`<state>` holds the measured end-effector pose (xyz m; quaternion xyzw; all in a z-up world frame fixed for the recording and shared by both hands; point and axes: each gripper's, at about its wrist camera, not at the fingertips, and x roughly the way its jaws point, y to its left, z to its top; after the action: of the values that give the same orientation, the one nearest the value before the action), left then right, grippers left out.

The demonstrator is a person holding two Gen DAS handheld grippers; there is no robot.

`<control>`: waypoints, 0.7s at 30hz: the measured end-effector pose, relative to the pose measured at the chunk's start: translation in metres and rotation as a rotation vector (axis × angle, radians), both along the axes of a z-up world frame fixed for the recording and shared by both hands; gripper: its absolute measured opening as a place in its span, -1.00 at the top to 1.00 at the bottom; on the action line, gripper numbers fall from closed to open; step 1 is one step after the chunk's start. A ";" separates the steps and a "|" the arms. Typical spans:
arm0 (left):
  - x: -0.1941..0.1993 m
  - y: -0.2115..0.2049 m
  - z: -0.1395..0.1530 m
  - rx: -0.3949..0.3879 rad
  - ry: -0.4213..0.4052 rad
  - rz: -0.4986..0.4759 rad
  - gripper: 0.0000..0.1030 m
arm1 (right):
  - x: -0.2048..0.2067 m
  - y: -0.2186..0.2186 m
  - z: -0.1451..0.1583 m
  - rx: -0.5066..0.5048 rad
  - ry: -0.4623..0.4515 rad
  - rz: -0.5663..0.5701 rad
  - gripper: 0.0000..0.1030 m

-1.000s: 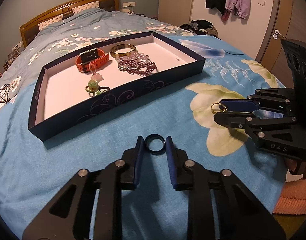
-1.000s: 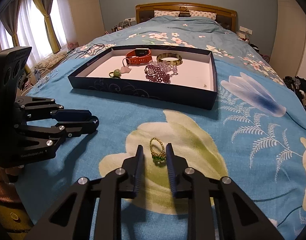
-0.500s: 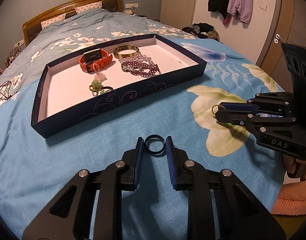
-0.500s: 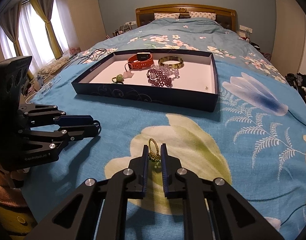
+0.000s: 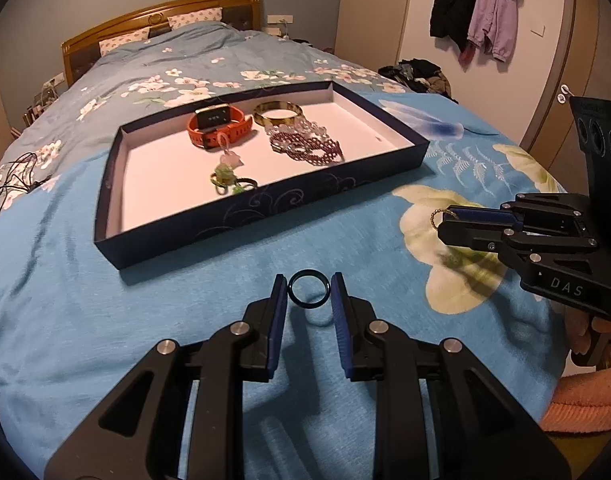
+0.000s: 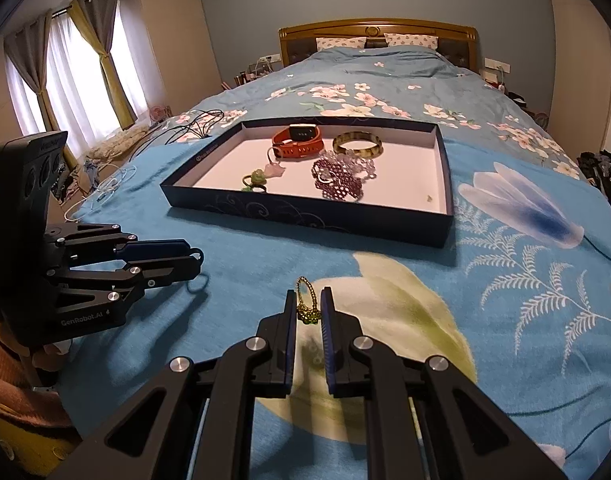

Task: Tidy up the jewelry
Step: 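Grasp the black ring with left tool while right tool grasps the gold green-stone ring, then carry the black ring and gold ring over the box with both tools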

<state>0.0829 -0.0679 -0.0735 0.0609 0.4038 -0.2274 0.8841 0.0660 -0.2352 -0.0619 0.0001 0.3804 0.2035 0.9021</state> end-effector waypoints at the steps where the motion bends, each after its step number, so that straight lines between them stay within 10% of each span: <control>1: 0.000 0.001 0.001 -0.004 -0.001 0.003 0.56 | 0.000 0.001 0.001 0.002 -0.004 0.000 0.80; 21: -0.004 0.013 0.019 -0.033 -0.049 0.036 0.56 | 0.004 0.011 0.017 0.028 -0.051 0.025 0.80</control>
<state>0.0789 -0.0553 -0.0546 0.0448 0.3794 -0.2167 0.8984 0.0702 -0.2238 -0.0454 0.0028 0.3546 0.2200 0.9088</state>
